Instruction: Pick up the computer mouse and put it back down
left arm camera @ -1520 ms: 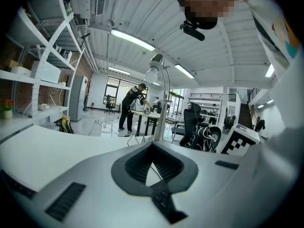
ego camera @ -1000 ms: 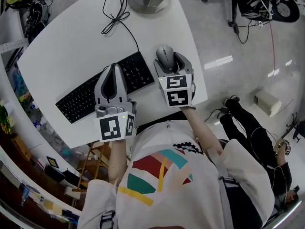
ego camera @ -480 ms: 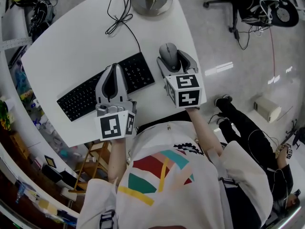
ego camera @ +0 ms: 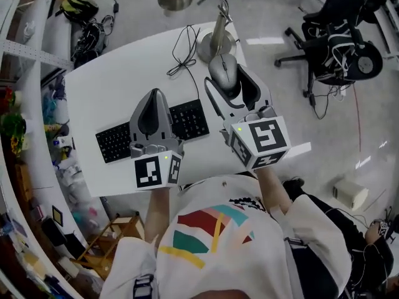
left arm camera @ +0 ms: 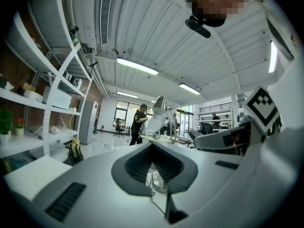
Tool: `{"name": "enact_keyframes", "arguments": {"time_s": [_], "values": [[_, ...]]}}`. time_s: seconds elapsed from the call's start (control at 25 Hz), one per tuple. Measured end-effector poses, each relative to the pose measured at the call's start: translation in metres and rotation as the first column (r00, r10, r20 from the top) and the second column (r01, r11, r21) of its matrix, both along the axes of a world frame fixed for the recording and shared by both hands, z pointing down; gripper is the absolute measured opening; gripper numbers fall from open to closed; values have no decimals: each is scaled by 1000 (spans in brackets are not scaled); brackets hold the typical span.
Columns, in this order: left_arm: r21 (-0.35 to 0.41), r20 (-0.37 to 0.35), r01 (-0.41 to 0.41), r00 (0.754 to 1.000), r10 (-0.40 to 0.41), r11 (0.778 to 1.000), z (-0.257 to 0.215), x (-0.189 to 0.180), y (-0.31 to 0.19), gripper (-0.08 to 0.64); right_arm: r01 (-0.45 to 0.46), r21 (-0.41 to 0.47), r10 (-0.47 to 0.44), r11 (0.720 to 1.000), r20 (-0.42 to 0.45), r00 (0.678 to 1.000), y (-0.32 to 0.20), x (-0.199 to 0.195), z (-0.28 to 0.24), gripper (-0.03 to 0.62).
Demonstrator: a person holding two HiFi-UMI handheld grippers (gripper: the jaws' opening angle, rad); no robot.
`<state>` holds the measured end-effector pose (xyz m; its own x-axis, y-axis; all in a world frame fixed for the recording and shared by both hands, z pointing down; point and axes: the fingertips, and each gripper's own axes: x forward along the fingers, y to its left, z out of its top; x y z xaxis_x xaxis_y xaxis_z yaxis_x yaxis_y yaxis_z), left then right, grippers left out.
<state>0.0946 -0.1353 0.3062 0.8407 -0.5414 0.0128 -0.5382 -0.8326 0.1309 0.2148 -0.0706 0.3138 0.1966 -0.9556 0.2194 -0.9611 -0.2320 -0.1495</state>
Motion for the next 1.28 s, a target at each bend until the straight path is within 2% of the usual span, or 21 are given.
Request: {"name": "enact_keyframes", "arguments": {"time_s": [0.08, 0.28, 0.4, 0.56, 0.8, 1.28], "values": [[43, -22, 34, 999, -33, 999, -26, -10, 0, 44, 40, 63, -38, 997, -30, 999, -1, -10, -29, 299], [101, -84, 89, 993, -80, 991, -76, -38, 12, 43, 110, 133, -100, 985, -79, 992, 9, -37, -72, 299], [121, -107, 119, 989, -106, 985, -90, -51, 17, 43, 142, 160, -128, 977, -94, 987, 16, -48, -85, 299], [149, -93, 145, 987, -132, 978, -96, -61, 24, 43, 159, 172, -142, 972, -106, 984, 24, -56, -91, 299], [128, -139, 157, 981, -139, 979, -105, -73, 31, 44, 163, 178, -145, 970, -108, 983, 33, -63, -94, 299], [118, -136, 198, 974, -181, 973, -96, -85, 33, 44, 176, 173, -161, 969, -101, 982, 43, -64, -87, 299]]}}
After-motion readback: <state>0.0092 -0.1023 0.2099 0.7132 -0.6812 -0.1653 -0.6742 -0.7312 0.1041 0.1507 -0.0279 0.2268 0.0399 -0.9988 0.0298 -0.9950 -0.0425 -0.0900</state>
